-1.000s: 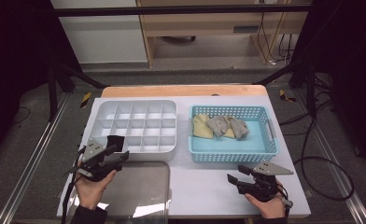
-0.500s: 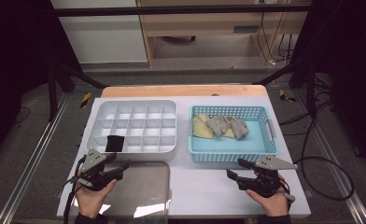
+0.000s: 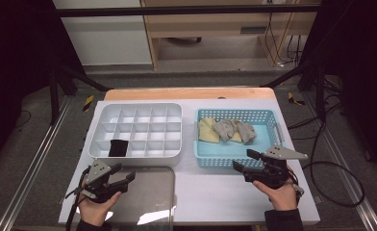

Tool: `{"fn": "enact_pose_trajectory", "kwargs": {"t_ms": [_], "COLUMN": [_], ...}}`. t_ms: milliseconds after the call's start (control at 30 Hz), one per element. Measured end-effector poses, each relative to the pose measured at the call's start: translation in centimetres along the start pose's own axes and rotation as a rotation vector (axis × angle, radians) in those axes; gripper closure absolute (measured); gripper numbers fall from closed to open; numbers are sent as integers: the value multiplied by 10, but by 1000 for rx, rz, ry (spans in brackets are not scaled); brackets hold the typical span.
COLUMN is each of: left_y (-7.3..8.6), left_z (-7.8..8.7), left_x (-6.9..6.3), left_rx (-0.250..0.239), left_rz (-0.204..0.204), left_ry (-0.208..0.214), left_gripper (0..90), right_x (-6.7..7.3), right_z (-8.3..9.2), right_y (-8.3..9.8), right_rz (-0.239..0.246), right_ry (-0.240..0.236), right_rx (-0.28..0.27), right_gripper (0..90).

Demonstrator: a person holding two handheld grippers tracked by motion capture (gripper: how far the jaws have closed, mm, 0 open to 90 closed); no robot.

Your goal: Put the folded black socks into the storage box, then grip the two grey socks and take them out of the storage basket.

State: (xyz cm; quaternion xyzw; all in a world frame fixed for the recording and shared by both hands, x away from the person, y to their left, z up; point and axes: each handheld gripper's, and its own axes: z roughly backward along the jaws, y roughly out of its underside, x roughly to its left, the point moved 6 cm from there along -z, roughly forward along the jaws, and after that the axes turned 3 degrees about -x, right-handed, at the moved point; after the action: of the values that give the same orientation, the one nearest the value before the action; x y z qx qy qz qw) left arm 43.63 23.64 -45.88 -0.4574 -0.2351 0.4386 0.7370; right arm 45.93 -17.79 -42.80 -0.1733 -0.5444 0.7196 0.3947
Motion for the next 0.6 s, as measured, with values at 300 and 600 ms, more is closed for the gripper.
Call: {"fn": "enact_pose_trajectory", "kwargs": {"t_ms": [300,600], "left_y": [8,13], "left_z": [-8,-10], "left_x": [-6,-2], "left_rx": [31,44], "left_rz": [-25,-8], "left_ry": [11,7], "left_gripper": [357,356], "right_x": [-11,-19], "right_z": [-5,-11], "right_y": [-17,-33], "right_rz": [-10,9], "right_ry": [0,-11], "right_rx": [-15,-35], "right_gripper": [287,323]}}
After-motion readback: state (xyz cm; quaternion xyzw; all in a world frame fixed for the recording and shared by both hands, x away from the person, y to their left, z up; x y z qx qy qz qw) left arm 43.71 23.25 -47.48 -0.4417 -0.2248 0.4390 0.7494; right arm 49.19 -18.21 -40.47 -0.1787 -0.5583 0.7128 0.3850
